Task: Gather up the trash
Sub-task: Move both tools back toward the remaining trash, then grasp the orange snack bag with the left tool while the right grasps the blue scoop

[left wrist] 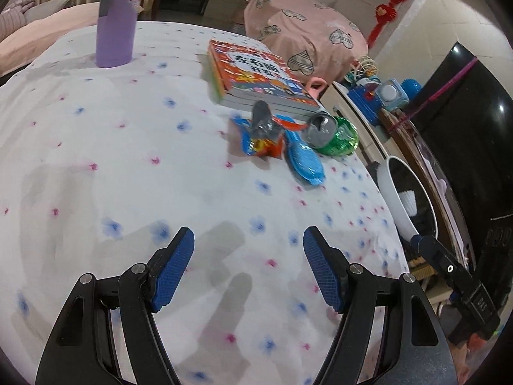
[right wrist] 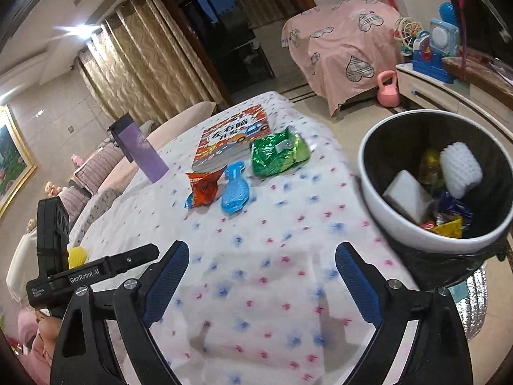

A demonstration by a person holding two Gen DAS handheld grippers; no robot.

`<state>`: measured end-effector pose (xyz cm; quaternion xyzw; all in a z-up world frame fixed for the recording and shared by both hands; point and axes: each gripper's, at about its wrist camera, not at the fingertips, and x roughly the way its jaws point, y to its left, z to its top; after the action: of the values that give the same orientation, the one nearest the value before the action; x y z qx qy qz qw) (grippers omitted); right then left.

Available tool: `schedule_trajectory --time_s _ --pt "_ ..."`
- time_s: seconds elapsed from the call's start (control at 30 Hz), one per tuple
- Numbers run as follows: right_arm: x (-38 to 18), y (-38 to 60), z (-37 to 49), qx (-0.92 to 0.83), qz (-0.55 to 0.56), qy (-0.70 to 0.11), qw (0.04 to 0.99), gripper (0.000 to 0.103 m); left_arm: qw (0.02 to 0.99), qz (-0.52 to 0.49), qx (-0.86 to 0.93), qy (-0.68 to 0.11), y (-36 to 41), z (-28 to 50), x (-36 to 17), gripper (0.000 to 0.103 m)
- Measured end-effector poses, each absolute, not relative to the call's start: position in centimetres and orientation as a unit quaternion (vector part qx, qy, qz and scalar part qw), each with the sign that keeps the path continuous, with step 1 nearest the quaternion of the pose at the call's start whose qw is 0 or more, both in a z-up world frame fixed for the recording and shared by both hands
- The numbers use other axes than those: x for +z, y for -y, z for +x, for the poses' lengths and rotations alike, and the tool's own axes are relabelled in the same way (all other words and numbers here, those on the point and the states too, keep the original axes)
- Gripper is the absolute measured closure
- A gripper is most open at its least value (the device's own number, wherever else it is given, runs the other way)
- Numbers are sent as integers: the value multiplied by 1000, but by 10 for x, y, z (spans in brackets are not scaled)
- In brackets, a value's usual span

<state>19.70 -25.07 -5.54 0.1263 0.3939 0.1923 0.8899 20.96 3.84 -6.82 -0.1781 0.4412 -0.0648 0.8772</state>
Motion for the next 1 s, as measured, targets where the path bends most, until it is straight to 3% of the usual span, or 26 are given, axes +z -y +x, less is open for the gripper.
schedule_trajectory --time_s 0.53,0.67,0.73,0.87,1.0 --pt "-77 215 241 213 111 -434 868 10 875 -198 -55 -439 -58 279 -68 32" --pt "-76 219 243 208 118 -427 872 10 875 -173 -65 -448 -46 305 -72 42" --pt "-77 222 244 206 119 -426 873 10 875 -155 -65 -455 -38 315 -76 52" --pt "-79 227 250 201 120 -429 872 15 870 -137 -69 -468 -28 326 -84 85" --pt "-78 226 255 201 115 -428 874 21 878 -125 -74 -456 -27 318 -82 94"
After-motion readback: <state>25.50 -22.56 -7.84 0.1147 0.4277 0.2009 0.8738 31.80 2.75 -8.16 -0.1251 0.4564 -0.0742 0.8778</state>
